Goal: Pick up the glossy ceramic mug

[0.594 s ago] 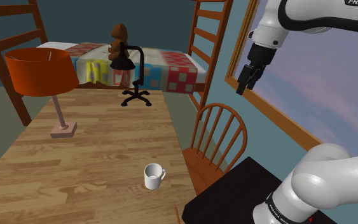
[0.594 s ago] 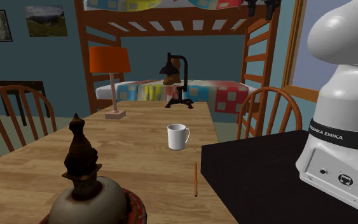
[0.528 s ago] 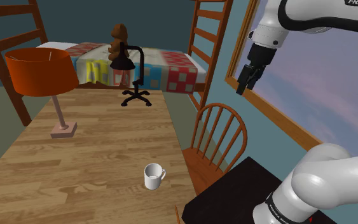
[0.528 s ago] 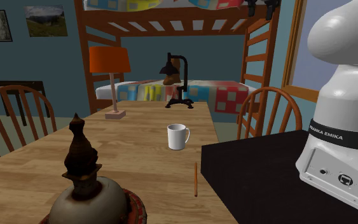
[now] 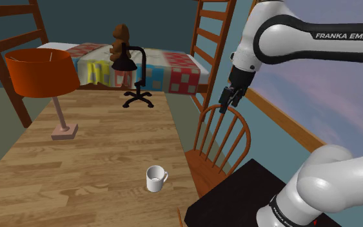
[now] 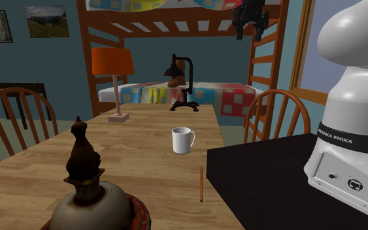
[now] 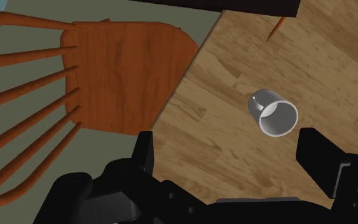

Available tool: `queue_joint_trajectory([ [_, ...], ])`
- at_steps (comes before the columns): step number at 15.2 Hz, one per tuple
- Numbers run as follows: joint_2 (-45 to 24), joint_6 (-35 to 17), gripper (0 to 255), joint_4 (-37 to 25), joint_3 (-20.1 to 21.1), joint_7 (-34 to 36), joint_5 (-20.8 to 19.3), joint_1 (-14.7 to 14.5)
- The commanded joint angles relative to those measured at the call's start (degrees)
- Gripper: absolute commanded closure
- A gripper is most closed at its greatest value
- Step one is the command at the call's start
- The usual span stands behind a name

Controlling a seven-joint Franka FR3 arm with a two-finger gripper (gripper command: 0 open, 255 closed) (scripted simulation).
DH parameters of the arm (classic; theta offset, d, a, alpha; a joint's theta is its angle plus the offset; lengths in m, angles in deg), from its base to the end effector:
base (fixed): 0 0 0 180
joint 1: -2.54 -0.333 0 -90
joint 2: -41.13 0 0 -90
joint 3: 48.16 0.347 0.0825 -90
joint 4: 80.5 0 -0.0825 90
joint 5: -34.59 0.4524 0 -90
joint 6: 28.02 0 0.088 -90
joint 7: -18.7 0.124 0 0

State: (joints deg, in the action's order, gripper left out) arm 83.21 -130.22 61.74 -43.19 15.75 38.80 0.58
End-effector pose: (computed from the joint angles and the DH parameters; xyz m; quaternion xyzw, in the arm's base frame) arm 0.3776 0.0562 0.5252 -0.9975 -0.0683 -0.0169 0.0074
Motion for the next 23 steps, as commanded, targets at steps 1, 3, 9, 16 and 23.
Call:
queue_joint_trajectory([
  [1,-1.51,-3.57,0,1.76,1.81,1.66,0.9,-0.69],
  [3,-3.54,-7.3,0,3.33,3.6,3.21,1.69,-1.3],
  [9,-11.98,-18.84,0,6.08,9.11,8.18,3.22,-2.8],
  [16,-25.79,-32.11,0,5.43,15.81,15.62,1.48,-2.97],
  [23,-42.82,-42.92,0,0.54,20.89,28.18,-9.14,-2.14],
])
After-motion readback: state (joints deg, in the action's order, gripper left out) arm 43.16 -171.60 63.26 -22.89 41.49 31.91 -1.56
